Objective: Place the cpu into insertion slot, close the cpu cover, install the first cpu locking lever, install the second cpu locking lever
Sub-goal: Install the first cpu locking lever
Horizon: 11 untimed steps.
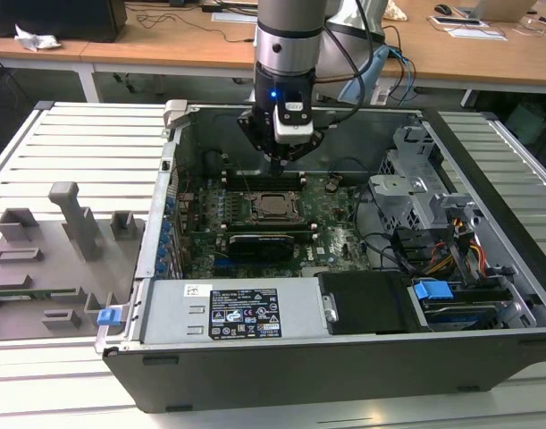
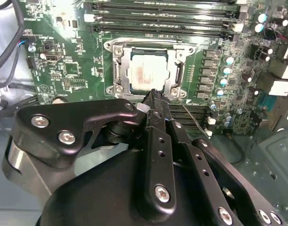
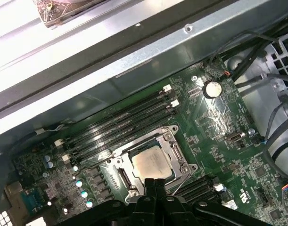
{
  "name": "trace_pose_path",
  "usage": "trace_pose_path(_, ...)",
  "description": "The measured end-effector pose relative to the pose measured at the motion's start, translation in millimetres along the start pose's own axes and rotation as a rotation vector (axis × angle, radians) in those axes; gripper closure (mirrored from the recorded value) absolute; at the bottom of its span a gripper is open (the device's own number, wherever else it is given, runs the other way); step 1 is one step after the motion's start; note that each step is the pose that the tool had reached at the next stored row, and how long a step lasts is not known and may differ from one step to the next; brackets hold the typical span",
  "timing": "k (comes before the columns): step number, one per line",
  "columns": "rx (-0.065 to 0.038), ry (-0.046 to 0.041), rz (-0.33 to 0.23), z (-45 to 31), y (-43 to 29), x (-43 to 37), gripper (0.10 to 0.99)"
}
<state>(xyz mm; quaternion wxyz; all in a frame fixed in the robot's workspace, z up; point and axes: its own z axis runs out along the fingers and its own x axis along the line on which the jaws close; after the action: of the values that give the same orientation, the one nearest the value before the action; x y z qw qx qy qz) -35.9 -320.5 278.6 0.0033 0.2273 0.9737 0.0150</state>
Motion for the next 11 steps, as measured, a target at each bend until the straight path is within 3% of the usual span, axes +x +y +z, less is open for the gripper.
trace_pose_path(2,-0.006,0.0037,-0.039,0.1,0.0,0.1,0.98)
trace_pose_path(11,-0.006,0.0111,-0.252,1.8,-0.1,0.1,0.98)
